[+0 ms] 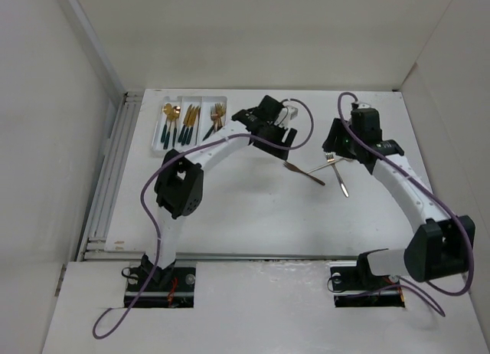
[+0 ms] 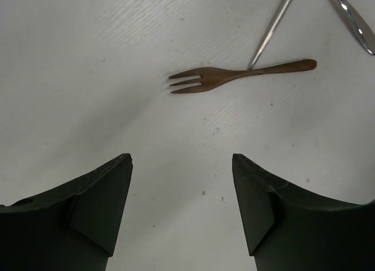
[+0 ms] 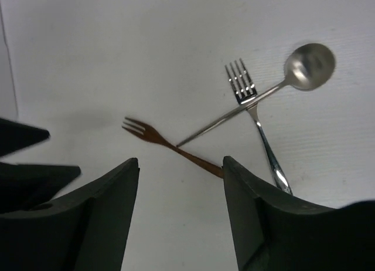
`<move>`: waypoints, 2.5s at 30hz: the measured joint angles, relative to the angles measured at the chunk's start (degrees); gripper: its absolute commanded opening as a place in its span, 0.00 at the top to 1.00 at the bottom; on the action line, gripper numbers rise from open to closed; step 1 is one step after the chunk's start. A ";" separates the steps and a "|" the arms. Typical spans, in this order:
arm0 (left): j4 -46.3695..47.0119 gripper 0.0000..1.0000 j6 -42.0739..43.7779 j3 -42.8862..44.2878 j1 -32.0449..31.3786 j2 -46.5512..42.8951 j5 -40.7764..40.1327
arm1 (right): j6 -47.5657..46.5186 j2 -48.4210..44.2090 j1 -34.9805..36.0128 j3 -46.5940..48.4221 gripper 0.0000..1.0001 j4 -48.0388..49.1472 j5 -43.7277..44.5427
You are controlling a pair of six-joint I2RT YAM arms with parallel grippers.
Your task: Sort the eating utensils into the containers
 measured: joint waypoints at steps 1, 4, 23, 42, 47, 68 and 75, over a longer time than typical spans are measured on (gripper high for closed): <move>-0.39 0.34 -0.17 0.00 0.13 0.00 -0.72 | -2.38 1.46 0.00 0.02 0.39 -0.26 -2.19; -0.13 0.34 -0.59 0.02 2.82 -0.13 -3.78 | -9.16 8.46 1.07 0.57 0.41 -1.49 -6.64; 2.29 0.34 -0.20 -5.01 11.17 -9.46 -14.88 | -22.40 29.51 9.49 6.36 0.44 -9.49 1.20; 2.38 0.40 0.74 -5.01 11.56 -9.46 -13.40 | -25.31 26.14 12.68 4.17 1.00 -7.21 -0.72; 2.36 0.37 1.14 -5.01 11.58 -9.57 -6.78 | -21.22 14.14 15.87 3.89 1.00 -1.44 -2.14; 8.07 0.47 -7.61 -4.44 11.82 -15.34 27.91 | -8.13 8.70 25.53 6.36 1.00 15.69 3.23; 9.14 0.60 -10.03 -5.07 11.85 -15.19 26.91 | -6.27 8.20 25.97 6.32 1.00 17.18 2.01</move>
